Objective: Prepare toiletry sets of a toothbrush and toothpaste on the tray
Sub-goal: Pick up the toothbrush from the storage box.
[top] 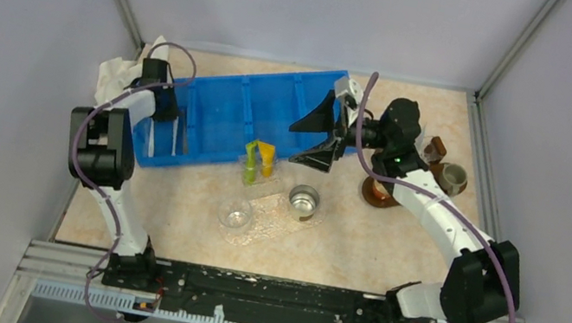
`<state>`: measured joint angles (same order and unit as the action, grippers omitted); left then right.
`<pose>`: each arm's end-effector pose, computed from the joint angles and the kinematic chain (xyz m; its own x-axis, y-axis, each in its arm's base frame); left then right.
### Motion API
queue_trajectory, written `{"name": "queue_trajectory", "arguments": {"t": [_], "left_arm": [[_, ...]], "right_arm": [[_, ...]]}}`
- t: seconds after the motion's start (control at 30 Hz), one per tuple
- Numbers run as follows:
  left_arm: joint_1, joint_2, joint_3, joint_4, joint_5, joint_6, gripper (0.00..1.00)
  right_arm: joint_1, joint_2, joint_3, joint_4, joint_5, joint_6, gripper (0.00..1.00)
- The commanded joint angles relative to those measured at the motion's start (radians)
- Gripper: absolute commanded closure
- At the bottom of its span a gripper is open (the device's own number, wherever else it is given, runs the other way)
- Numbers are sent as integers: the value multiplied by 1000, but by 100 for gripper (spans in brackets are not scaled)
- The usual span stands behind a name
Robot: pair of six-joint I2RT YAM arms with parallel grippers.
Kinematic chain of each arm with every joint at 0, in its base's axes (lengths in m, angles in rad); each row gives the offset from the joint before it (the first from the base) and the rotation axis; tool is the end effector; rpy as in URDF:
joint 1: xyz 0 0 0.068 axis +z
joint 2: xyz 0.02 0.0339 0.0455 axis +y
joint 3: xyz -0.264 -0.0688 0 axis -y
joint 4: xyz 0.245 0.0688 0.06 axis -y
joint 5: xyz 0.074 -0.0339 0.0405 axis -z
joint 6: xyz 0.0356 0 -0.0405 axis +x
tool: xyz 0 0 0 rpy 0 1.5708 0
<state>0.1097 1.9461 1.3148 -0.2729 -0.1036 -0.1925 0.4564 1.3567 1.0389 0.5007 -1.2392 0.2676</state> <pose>0.4147 0.0494 0.1770 -0.7338 -0.2723 -0.6224 -0.3187 0.9471 -0.0385 0.2541 0.1622 0.3675 -0.1012 0.0462 -0.9938 -0.9864 -0.1345 0.0942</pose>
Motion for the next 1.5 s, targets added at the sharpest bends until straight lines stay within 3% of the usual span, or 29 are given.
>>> {"name": "queue_trajectory", "arguments": {"t": [0.0, 0.27, 0.5, 0.67, 0.93, 1.07, 1.47], "left_arm": [[6, -68, -56, -37, 12, 2, 100], [14, -139, -74, 3, 54, -1, 100], [14, -110, -63, -15, 100, 5, 69], [14, -57, -37, -46, 94, 10, 63], [14, 44, -18, -66, 80, 10, 71], [15, 71, -4, -89, 74, 7, 99], [14, -155, -30, -45, 5, 29, 100]], "right_arm": [[-5, -21, -8, 111, -18, 50, 21], [0, 8, -13, 159, -18, 90, 21], [2, 13, -17, 160, -18, 88, 21], [2, 12, -16, 160, -20, 90, 21], [2, 6, -18, 160, -22, 91, 21], [3, 4, -19, 160, -21, 92, 21], [3, 9, -27, 190, -25, 113, 21]]}}
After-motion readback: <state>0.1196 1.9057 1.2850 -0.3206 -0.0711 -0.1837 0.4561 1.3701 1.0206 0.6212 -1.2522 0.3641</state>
